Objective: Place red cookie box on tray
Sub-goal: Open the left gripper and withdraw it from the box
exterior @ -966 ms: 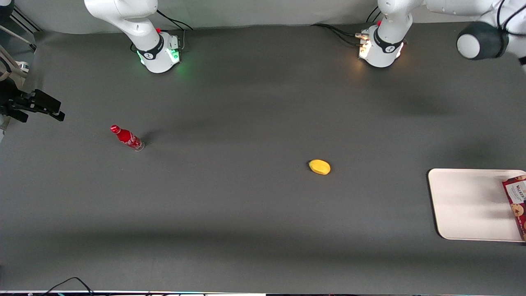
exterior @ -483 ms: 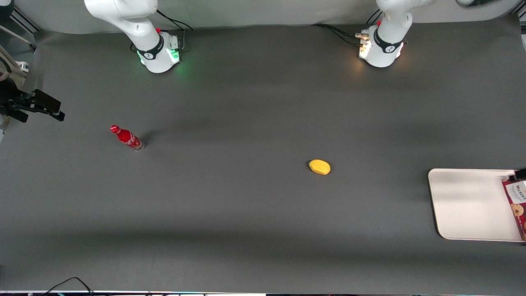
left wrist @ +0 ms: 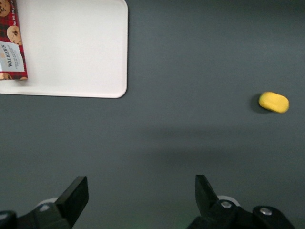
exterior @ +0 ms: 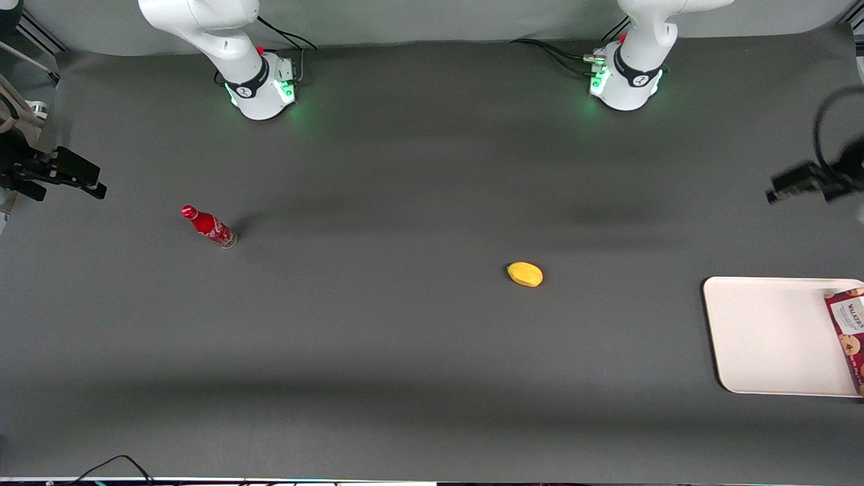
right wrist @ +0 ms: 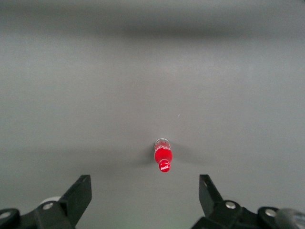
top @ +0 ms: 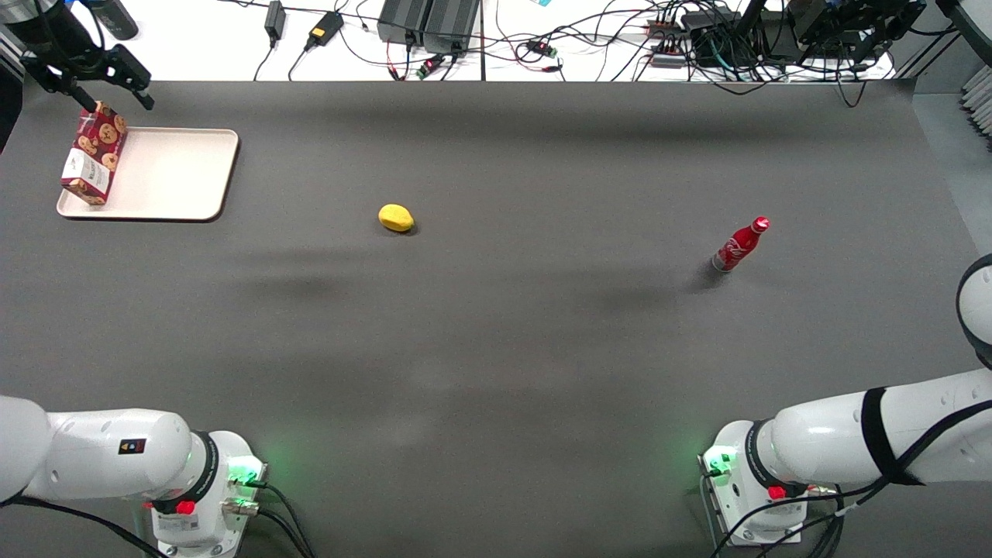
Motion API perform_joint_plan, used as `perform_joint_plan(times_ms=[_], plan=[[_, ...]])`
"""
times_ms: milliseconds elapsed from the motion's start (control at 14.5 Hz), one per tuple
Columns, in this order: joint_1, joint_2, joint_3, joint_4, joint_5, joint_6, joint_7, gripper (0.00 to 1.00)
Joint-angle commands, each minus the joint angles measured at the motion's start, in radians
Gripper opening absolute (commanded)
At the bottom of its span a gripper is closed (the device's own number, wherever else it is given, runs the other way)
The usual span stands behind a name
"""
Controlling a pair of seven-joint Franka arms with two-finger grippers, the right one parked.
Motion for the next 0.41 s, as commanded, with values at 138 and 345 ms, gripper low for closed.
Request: perform_joint_plan(times_ms=[138,345], plan=[[-0.024,-0.153,-0.078,-0.076,0.049,-0.016,-0.076,1.0],[-0.022,-0.158,-0.078,-0.074,0.049,-0.017,-0.065,1.0]])
